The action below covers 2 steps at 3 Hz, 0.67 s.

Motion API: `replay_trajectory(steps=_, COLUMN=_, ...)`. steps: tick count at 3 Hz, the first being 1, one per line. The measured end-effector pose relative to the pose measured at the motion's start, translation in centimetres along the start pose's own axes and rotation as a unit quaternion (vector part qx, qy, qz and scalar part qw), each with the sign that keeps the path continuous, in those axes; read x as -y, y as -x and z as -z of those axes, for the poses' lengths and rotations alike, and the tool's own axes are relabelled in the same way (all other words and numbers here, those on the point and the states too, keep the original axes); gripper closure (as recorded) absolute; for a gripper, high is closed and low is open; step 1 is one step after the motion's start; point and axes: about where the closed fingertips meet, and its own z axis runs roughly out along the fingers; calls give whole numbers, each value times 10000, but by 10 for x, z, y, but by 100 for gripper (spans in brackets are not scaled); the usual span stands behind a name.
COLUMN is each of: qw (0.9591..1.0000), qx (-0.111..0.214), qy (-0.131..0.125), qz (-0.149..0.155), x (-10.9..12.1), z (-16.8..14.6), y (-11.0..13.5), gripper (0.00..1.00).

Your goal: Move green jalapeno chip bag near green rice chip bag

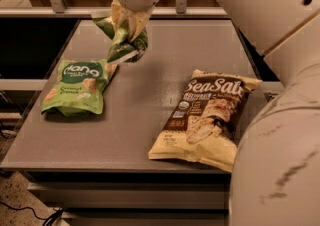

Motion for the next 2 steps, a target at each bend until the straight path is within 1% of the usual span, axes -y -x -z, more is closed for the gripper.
replay_trajectory(steps=1, qw=9985, qx=197, qy=93, qz=499, x=19, z=-10, y=30, gripper=100)
replay_trajectory(steps=2, qw=9966, qx=365, qy=206, qz=708, x=23, z=-21, y=50, gripper=100)
